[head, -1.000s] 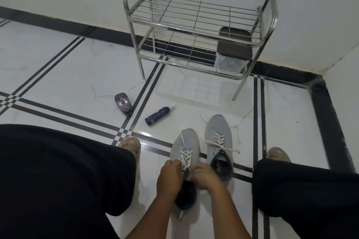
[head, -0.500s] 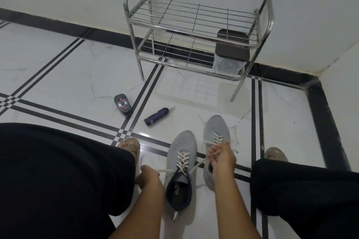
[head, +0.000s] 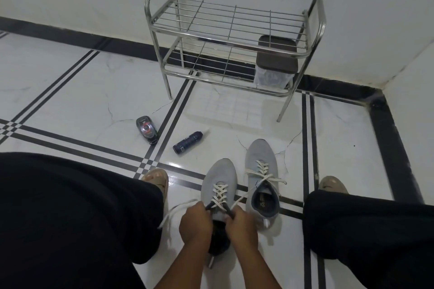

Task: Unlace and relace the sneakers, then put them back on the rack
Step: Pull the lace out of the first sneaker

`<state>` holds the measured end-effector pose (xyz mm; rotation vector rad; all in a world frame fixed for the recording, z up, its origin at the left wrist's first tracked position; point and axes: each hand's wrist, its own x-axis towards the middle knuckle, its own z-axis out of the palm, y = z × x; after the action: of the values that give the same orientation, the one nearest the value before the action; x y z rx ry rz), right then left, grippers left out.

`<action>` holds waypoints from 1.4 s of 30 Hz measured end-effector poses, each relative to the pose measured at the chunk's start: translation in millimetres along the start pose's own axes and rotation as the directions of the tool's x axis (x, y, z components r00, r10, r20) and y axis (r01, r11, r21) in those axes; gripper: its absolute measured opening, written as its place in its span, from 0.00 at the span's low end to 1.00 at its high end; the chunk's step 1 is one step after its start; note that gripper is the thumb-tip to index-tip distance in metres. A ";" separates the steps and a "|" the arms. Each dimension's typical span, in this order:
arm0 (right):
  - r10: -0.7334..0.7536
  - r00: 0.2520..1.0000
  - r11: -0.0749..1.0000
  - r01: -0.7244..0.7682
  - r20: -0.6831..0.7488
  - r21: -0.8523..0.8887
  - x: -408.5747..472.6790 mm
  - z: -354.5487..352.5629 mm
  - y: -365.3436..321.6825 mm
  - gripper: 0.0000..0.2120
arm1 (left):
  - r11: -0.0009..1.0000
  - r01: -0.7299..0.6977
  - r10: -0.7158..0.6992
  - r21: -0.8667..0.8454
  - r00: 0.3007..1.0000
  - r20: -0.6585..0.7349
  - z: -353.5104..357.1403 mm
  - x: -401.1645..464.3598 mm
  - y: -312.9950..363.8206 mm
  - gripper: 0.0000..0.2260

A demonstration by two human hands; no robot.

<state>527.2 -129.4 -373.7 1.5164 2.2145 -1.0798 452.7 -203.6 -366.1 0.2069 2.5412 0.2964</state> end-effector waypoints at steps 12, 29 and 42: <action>0.006 0.991 0.982 -0.032 0.136 0.188 14.1 -2.0 5.1 0.05 | 0.866 -0.466 0.495 0.179 0.848 -0.188 7.6 -4.4 8.6 0.12; -0.003 0.988 0.983 -0.025 0.154 0.182 13.1 -6.8 10.6 0.09 | 0.963 -0.251 0.254 -0.095 0.967 0.023 -3.4 17.9 14.0 0.13; 0.059 0.996 0.991 -0.067 0.072 0.114 21.2 -12.9 22.0 0.14 | -0.493 0.260 -0.339 -0.830 0.822 0.458 -56.9 36.7 -2.6 0.17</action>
<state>540.0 -101.6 -386.4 1.5598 2.0766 -1.2409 390.6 -207.9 -339.5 -1.3206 1.1579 2.0613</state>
